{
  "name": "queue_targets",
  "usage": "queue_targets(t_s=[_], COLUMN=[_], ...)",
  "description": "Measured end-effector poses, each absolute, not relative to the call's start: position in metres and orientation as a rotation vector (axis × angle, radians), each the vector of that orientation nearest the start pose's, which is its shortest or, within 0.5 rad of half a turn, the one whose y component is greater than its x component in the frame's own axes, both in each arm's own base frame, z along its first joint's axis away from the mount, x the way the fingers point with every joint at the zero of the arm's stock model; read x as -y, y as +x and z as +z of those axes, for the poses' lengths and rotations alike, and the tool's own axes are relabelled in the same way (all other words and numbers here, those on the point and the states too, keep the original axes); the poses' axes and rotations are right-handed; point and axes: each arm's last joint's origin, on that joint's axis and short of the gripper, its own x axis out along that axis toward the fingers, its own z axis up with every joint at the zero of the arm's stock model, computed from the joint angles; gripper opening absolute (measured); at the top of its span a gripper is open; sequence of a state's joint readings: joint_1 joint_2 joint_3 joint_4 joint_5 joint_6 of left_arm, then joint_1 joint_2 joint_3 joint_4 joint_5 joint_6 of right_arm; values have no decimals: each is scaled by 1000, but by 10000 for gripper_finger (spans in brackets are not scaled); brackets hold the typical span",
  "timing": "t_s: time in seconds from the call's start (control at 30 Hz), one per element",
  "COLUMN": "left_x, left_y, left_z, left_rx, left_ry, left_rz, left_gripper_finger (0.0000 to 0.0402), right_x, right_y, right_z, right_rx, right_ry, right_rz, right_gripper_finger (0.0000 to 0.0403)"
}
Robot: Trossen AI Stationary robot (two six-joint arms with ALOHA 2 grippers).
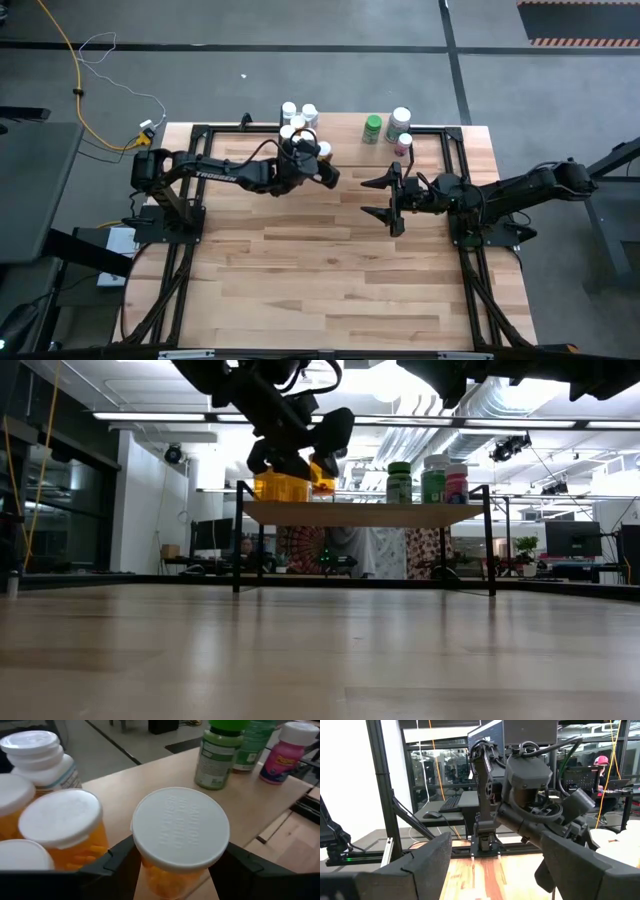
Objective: Pick and place medicine bottles onto shelf by color
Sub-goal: Put the orange pill bottle on the shelf
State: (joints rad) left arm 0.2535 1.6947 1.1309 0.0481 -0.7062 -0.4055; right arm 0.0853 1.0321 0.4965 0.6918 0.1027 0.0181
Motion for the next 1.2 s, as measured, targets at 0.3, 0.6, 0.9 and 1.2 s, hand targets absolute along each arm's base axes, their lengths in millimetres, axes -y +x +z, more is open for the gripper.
queue_targets(t_s=[0.3,0.6,0.9,1.2], left_x=[-113,-113,-101,-62], left_y=[356,357,352,336], left_z=[235,237,262,307], left_rx=[-331,-318,-265,-203], left_ry=[-239,-220,-189,-83], left_rz=[1047,1032,979,852], left_gripper_finger=[243,266,267,267], right_x=[-16,-16,-16,-16], right_y=[221,221,221,221], right_z=[272,271,271,271], right_rx=[156,153,148,148], right_ry=[33,32,32,32], right_rz=[-16,-16,-16,-16], right_gripper_finger=[296,296,296,296])
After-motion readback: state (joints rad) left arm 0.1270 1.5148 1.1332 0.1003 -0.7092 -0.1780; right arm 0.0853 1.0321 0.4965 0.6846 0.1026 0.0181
